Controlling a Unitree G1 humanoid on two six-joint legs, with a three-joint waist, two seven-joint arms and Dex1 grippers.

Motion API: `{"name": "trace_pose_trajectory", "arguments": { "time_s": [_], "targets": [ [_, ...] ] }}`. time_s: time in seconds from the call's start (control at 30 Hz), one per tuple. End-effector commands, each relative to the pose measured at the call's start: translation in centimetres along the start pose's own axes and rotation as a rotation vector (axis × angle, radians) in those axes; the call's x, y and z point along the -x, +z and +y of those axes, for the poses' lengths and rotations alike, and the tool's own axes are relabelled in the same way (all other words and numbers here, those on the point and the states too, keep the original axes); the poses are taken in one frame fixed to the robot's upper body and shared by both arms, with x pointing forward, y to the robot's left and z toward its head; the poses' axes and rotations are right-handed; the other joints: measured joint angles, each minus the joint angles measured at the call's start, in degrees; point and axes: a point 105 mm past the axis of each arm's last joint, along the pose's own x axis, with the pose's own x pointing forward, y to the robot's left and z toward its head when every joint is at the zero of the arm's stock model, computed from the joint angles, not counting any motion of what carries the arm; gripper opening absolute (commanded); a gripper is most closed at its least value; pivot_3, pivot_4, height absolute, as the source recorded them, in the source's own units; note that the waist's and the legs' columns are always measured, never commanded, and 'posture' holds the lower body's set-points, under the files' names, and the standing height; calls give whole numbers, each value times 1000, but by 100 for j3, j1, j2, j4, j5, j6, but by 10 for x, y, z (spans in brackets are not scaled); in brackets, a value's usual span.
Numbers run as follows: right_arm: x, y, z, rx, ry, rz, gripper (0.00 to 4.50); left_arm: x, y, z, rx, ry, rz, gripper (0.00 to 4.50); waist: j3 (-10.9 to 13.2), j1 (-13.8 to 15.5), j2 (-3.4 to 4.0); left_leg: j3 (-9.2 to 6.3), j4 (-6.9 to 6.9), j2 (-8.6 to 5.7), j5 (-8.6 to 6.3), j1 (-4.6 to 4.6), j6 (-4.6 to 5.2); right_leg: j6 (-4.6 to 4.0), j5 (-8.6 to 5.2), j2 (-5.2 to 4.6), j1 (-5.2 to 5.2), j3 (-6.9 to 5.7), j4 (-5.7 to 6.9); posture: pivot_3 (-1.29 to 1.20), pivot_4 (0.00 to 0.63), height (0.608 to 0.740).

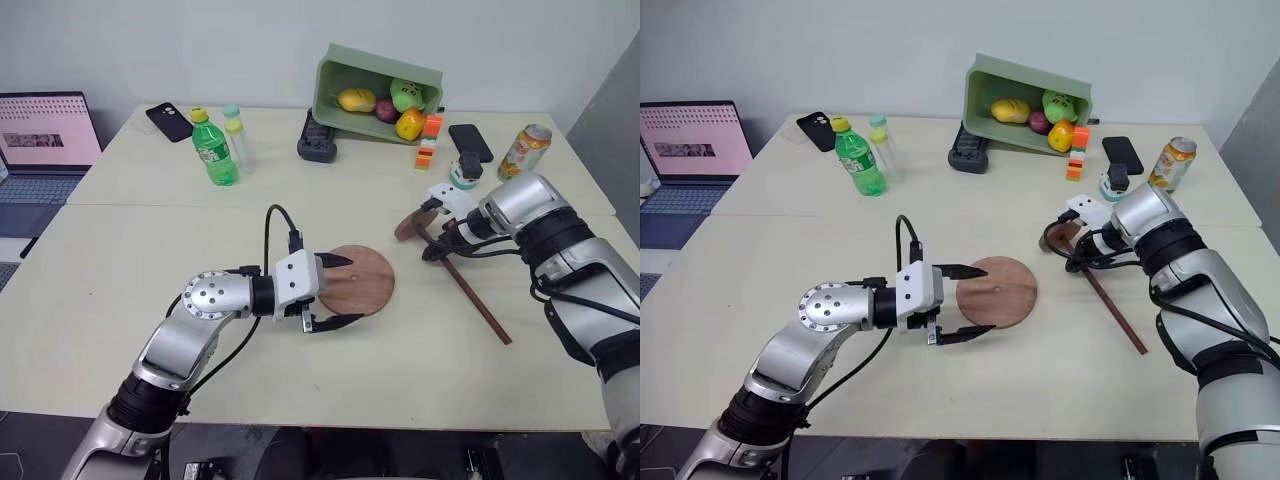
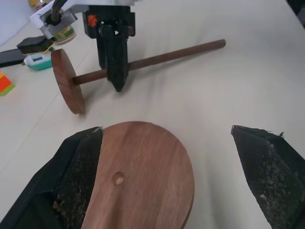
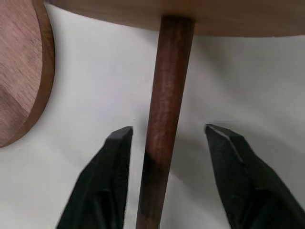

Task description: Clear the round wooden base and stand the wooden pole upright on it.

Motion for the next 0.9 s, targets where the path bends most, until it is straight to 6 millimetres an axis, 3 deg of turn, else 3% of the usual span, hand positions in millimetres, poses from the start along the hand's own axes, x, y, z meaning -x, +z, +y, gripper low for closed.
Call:
{"name": "trace_pose_trajectory", "arguments": {
  "time_s": [0.03, 0.2, 0.43, 0.57, 0.77, 0.83, 0.9],
  "targets": [
    [9, 8, 0, -8, 12, -22, 1460, 3, 17, 3, -40, 8, -58, 4500, 0, 1, 0, 1, 0, 0, 0, 0, 0, 0, 0, 0, 0, 1, 0, 0, 150, 740],
    [10, 6, 2, -49, 30, -16, 276, 0, 23, 3, -41, -19, -85, 4500, 0, 3, 0, 1, 0, -2, 0, 0, 0, 0, 0, -1, -1, 1, 0, 0, 150, 740],
    [26, 19, 4, -114, 38, -89, 257, 0, 35, 11, 4, 0, -154, 4500, 0, 2, 1, 2, 0, -2, 0, 0, 0, 0, 0, -1, 0, 2, 0, 0, 150, 740],
    [62, 48, 9, -90, 31, -267, 257, 13, 29, 21, 35, 56, -119, 4500, 5, 1, 8, 3, 0, 0, 0, -2, 0, 0, 0, -1, -5, 3, 2, 0, 150, 740],
    [131, 96, 53, 137, 63, -709, 257, 48, 8, 32, 65, 145, 9, 4500, 7, -13, 11, -2, -6, 6, 0, -8, 0, 0, 0, 0, -13, -1, 1, 0, 150, 740],
    [153, 102, 81, 221, 141, -910, 257, 61, 2, 31, 63, 153, 64, 4500, 7, -21, 12, -2, -2, 9, 0, -34, 0, 0, 0, 0, -35, 0, 7, 0, 150, 740],
    [164, 95, 106, 372, 131, -1092, 257, 73, -2, 28, 59, 138, 121, 4500, 1, -15, 4, -6, 4, 8, 1, -66, -2, 0, 0, 0, -68, -3, 19, 0, 150, 740]
  ]
}}
